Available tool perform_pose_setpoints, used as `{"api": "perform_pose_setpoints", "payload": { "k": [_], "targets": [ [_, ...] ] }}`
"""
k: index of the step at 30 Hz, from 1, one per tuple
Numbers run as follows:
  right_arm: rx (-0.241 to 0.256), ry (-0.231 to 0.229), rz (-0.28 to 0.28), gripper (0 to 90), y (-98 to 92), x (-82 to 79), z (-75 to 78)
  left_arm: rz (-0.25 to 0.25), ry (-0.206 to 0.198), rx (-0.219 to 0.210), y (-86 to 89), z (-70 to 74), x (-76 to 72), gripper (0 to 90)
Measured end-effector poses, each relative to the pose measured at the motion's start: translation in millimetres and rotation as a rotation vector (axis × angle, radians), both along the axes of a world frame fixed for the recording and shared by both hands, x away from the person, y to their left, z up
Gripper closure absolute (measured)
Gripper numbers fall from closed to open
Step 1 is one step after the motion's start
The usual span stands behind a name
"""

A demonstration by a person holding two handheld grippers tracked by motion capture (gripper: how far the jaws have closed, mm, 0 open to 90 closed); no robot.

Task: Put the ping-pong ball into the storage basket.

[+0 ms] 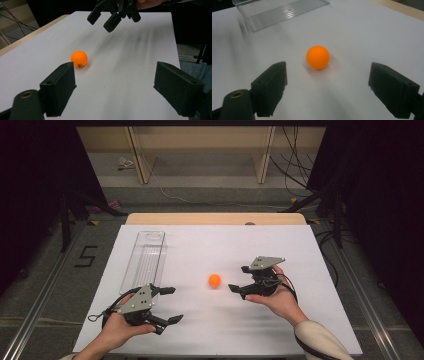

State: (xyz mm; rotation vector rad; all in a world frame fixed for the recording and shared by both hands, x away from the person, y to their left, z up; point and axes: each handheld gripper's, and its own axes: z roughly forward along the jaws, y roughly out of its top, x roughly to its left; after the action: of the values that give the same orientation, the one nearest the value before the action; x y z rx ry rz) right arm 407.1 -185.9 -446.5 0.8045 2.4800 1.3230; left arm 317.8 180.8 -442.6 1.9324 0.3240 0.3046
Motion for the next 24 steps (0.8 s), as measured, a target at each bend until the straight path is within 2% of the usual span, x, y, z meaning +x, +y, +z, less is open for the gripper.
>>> {"api": "perform_pose_setpoints", "payload": {
  "k": [24],
  "targets": [
    [-0.019, 0.012, 0.027, 16.3, 25.2, 16.8, -7.8, 0.0, -0.002, 0.001, -0.4, -0.1, -0.2, 16.9]
  ]
}}
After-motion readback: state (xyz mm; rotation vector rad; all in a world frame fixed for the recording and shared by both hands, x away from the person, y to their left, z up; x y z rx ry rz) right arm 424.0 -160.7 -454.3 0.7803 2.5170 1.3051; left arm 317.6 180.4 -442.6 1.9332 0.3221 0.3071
